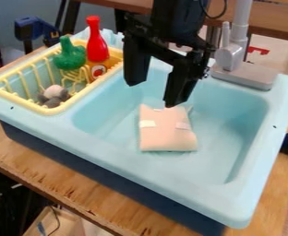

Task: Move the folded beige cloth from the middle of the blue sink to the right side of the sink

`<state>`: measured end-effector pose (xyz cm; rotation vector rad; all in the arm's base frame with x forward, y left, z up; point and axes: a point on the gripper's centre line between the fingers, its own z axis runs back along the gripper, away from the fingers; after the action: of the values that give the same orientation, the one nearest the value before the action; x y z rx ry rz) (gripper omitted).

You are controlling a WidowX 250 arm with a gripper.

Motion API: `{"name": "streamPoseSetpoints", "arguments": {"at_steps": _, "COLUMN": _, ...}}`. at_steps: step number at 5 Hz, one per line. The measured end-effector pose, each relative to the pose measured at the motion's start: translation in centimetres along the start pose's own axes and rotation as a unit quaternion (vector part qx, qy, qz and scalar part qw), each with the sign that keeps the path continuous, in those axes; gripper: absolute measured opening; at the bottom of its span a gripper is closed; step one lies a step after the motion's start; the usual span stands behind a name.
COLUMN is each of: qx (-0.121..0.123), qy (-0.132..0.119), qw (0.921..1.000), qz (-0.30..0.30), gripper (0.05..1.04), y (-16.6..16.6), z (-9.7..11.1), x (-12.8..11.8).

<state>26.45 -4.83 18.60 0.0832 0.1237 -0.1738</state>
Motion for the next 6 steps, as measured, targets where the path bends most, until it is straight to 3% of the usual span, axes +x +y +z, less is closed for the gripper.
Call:
{"name": "streamPoseSetpoints", "arguments": {"at_steps": 1, "qx": 0.0, "qy": 0.018, "qw": 0.9998, "qz": 0.0, "gripper": 0.999, "y": -0.1, "z": -0.9, "x": 0.1}}
{"name": "streamPoseSetpoints", "arguments": {"at_steps": 2, "qx": -0.006, "qy": 0.025, "qw": 0.9994, "qz": 0.023, "gripper": 0.999, "y": 0.4, "z": -2.2, "x": 1.8}}
{"name": "streamPoseSetpoints", "arguments": {"at_steps": 3, "qx": -0.004, "qy": -0.006, "qw": 0.9986, "qz": 0.052, "gripper": 0.999, "y": 1.6, "z": -2.5, "x": 3.1}}
{"name": "streamPoseSetpoints", "arguments": {"at_steps": 4, "qx": 0.011, "qy": 0.018, "qw": 0.9974, "qz": 0.068, "gripper": 0.999, "y": 1.9, "z": -4.2, "x": 4.4}}
{"name": "streamPoseSetpoints", "arguments": {"at_steps": 6, "qx": 0.014, "qy": 0.002, "qw": 0.9907, "qz": 0.135, "gripper": 1.0, "y": 3.0, "z": -5.7, "x": 6.3}}
